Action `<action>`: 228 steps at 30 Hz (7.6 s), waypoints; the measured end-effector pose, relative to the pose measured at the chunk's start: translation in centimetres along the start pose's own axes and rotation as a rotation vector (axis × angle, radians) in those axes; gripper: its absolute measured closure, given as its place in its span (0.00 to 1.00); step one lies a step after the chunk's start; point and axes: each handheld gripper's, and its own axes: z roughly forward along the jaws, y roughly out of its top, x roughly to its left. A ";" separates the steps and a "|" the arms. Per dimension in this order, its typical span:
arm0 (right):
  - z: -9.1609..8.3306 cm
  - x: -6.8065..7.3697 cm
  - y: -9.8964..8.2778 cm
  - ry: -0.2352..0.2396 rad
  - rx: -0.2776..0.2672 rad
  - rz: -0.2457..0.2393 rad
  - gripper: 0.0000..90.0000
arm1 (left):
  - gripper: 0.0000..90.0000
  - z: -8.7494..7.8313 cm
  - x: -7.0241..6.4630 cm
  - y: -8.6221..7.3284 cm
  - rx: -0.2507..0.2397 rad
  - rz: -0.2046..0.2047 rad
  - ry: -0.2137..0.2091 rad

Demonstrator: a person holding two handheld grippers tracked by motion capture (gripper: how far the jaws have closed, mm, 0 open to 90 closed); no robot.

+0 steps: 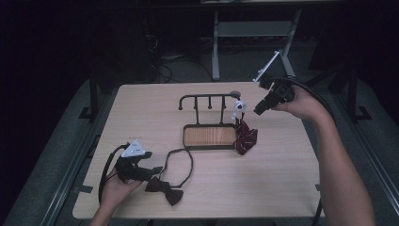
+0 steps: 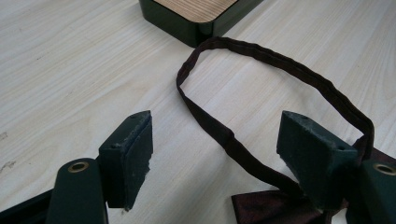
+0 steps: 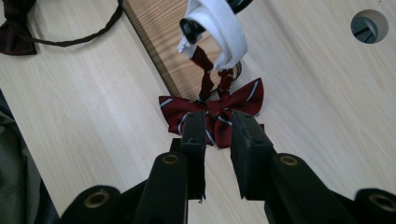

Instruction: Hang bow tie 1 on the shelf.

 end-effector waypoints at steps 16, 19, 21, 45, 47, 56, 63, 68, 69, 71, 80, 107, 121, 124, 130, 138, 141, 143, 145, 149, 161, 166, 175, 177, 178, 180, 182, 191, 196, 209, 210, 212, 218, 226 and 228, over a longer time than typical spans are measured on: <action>0.9 1.4 -2.0 0.038 -0.030 -0.050 0.74 | 0.30 0.1 -0.1 0.0 0.010 0.005 -0.002; 1.2 1.5 -2.3 0.046 -0.029 -0.052 0.73 | 0.30 0.1 -0.1 0.0 0.008 0.004 -0.001; 1.3 1.6 -2.4 0.046 -0.027 -0.051 0.72 | 0.30 0.1 -0.1 0.0 0.004 -0.002 -0.003; 2.6 2.9 -5.7 0.054 -0.064 -0.043 0.63 | 0.30 0.2 -0.2 0.0 -0.001 0.001 -0.003; 2.7 3.1 -5.9 0.053 -0.067 -0.044 0.63 | 0.30 0.2 -0.2 0.0 0.000 0.006 -0.002; 3.3 3.7 -7.1 0.063 -0.088 -0.050 0.61 | 0.30 0.2 -0.2 0.0 0.001 0.003 -0.004; 3.6 4.0 -7.9 0.064 -0.098 -0.043 0.60 | 0.30 0.2 -0.2 0.0 0.000 0.004 -0.005; 3.9 4.2 -8.6 0.066 -0.107 -0.039 0.58 | 0.30 0.2 -0.2 0.0 0.000 0.005 -0.006; 3.9 4.2 -8.6 0.066 -0.107 -0.039 0.58 | 0.30 0.2 -0.2 0.0 0.000 0.005 -0.006; 4.1 4.4 -8.9 0.068 -0.109 -0.038 0.57 | 0.30 0.2 -0.2 0.0 0.003 0.005 -0.006; 5.1 4.7 -10.1 0.075 -0.122 -0.027 0.56 | 0.30 0.2 -0.2 0.0 0.004 0.007 -0.006; 7.6 5.8 -13.0 0.100 -0.125 -0.005 0.51 | 0.30 0.3 -0.3 0.0 0.007 0.007 -0.011; 8.7 6.9 -13.7 0.086 -0.136 -0.024 0.50 | 0.30 0.5 -0.4 0.0 0.013 0.006 -0.011; 8.8 7.1 -13.8 0.084 -0.136 -0.035 0.50 | 0.30 0.5 -0.4 0.0 0.014 0.007 -0.011; 9.2 7.4 -14.3 0.086 -0.143 -0.030 0.50 | 0.30 0.5 -0.4 0.0 0.016 0.007 -0.010; 9.8 7.6 -14.9 0.086 -0.165 -0.030 0.49 | 0.30 0.7 -0.4 0.0 0.019 0.006 -0.015; 10.0 7.6 -15.0 0.086 -0.177 -0.029 0.49 | 0.30 0.7 -0.4 0.0 0.018 0.006 -0.014; 10.2 7.8 -15.3 0.089 -0.195 -0.019 0.48 | 0.30 0.7 -0.4 0.0 0.018 0.005 -0.014; 10.4 7.9 -15.4 0.090 -0.191 -0.018 0.47 | 0.30 0.7 -0.4 0.0 0.019 0.005 -0.014; 10.5 7.9 -15.7 0.089 -0.202 -0.009 0.45 | 0.30 0.7 -0.4 0.0 0.018 0.004 -0.013; 10.8 8.4 -15.8 0.072 -0.226 0.002 0.41 | 0.35 0.7 -0.6 0.2 0.030 0.020 -0.008; 11.0 8.9 -16.0 0.065 -0.240 0.008 0.39 | 0.42 0.9 -0.8 0.9 0.059 0.037 0.005; 10.8 9.2 -16.3 0.045 -0.258 0.007 0.38 | 0.58 1.4 0.4 2.4 0.089 -0.032 -0.022; 10.7 9.3 -16.3 0.045 -0.258 0.017 0.37 | 0.58 1.7 0.8 2.6 0.107 -0.052 -0.027; 10.7 9.3 -16.3 0.044 -0.262 0.013 0.37 | 0.58 1.9 0.9 2.8 0.119 -0.057 -0.029; 10.6 9.3 -16.3 0.043 -0.266 0.007 0.37 | 0.59 2.2 1.2 3.2 0.148 -0.054 -0.034; 10.6 9.3 -16.4 0.041 -0.267 0.008 0.37 | 0.59 2.5 1.3 3.6 0.161 -0.058 -0.036; 10.1 9.2 -16.5 0.030 -0.286 0.004 0.37 | 0.64 4.4 1.7 4.4 0.246 -0.047 -0.034; 10.0 9.3 -16.6 0.026 -0.290 0.009 0.37 | 0.70 5.1 2.0 4.4 0.266 -0.058 -0.040; 9.9 9.4 -16.4 0.015 -0.298 -0.003 0.37 | 0.76 6.4 2.4 4.3 0.308 -0.056 -0.022; 9.8 9.4 -16.4 0.014 -0.299 -0.004 0.37 | 0.78 6.5 2.4 4.2 0.310 -0.059 -0.020; 9.8 9.4 -16.5 0.013 -0.301 -0.002 0.37 | 0.79 6.6 2.4 4.3 0.316 -0.055 -0.018; 9.6 9.4 -16.5 0.010 -0.302 -0.009 0.37 | 0.79 6.6 2.2 4.6 0.299 -0.064 -0.019; 9.7 9.6 -16.4 0.010 -0.301 -0.005 0.37 | 0.77 7.2 2.7 4.4 0.323 -0.081 -0.010; 9.6 9.7 -16.3 0.004 -0.299 -0.007 0.37 | 0.83 7.2 2.7 4.5 0.323 -0.077 -0.015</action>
